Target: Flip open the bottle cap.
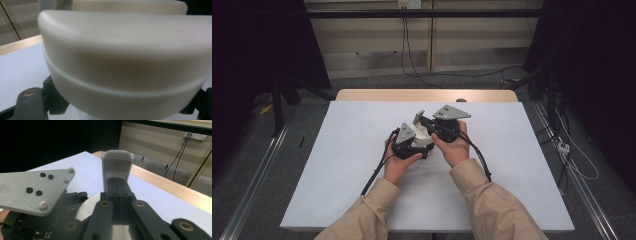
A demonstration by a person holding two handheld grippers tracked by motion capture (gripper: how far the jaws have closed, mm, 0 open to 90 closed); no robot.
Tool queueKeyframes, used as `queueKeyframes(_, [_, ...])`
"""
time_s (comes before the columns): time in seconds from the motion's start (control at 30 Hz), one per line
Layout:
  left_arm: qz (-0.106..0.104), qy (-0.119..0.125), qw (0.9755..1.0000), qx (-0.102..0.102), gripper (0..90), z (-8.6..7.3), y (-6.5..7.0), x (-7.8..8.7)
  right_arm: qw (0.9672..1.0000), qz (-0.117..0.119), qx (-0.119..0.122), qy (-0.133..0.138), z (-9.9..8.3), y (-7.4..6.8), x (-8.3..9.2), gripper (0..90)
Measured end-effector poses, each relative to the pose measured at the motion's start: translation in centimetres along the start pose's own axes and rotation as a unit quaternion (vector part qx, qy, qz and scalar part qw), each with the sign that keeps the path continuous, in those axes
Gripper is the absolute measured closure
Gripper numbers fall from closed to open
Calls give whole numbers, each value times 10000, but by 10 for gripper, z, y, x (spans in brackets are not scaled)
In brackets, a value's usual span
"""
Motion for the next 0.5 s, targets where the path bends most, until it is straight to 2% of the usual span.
queueKeyframes(0.5, [22, -3, 10000, 23, 188, 0, 0, 0, 10000, -39, 20, -6, 7, 1, -8, 900])
Point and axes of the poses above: each handheld gripper's, and its own axes: x roughly backward along the jaws, z roughly out of its top, y roughly to its right, the point moved 6 cm from there along -x, roughly forward along the jaws, and after that the axes turned 14 degrees about -y, right-handed, at the moved point
